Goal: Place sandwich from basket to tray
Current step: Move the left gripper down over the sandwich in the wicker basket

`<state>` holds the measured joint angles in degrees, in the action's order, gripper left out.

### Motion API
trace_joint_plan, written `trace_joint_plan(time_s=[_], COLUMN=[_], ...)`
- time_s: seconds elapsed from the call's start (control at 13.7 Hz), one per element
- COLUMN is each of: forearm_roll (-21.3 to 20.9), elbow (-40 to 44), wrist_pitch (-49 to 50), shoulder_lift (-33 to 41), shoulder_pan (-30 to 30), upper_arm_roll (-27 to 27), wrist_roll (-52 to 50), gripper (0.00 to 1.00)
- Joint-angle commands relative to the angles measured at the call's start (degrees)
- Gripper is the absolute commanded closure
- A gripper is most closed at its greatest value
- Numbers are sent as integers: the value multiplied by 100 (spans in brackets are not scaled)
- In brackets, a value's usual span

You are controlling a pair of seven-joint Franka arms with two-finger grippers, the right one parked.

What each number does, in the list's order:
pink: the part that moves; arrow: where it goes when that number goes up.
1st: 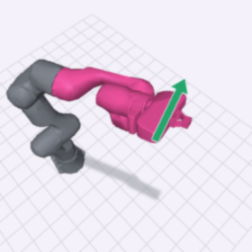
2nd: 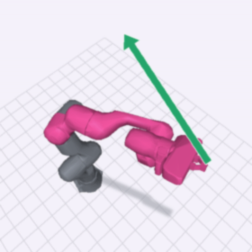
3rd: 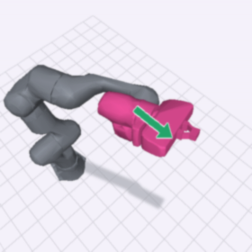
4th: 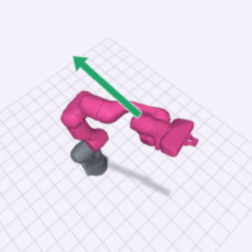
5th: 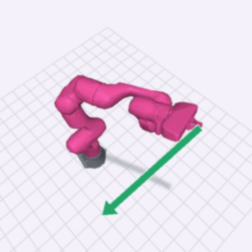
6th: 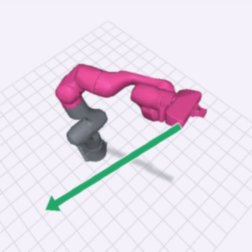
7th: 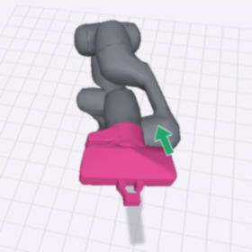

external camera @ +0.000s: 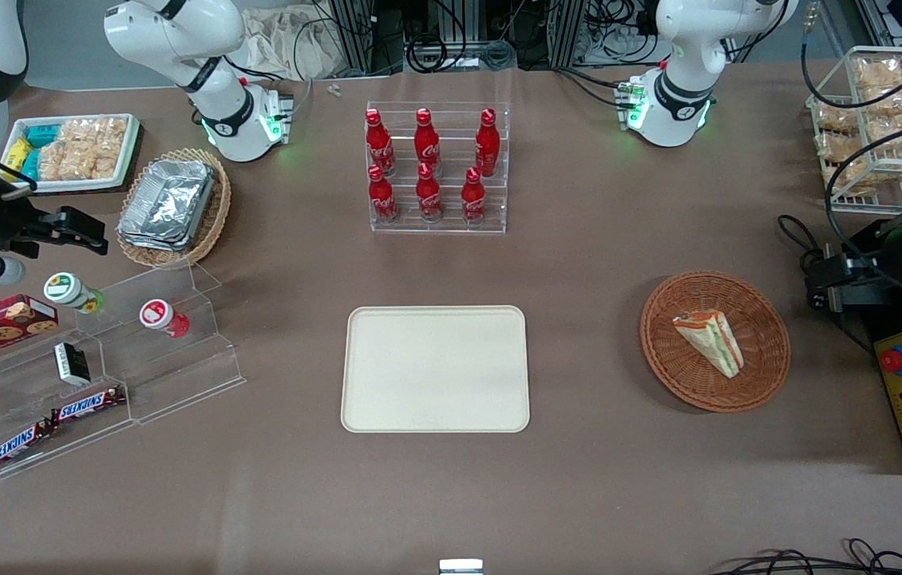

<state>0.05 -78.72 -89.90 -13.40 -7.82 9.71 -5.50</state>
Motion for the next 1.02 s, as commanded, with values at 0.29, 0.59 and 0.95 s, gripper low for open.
trace_joint_plan(time_s=[0.29,0.59,0.95], forearm_roll=[-41,30,65], elbow=[51,-1045,-2655], wrist_pitch=[77,-342,-2249], shoulder_lift=[-40,118,268], shoulder_pan=[-27,-36,-97], upper_arm_roll=[22,4,13], wrist_roll=[76,-20,-1503], gripper=[1,1,1])
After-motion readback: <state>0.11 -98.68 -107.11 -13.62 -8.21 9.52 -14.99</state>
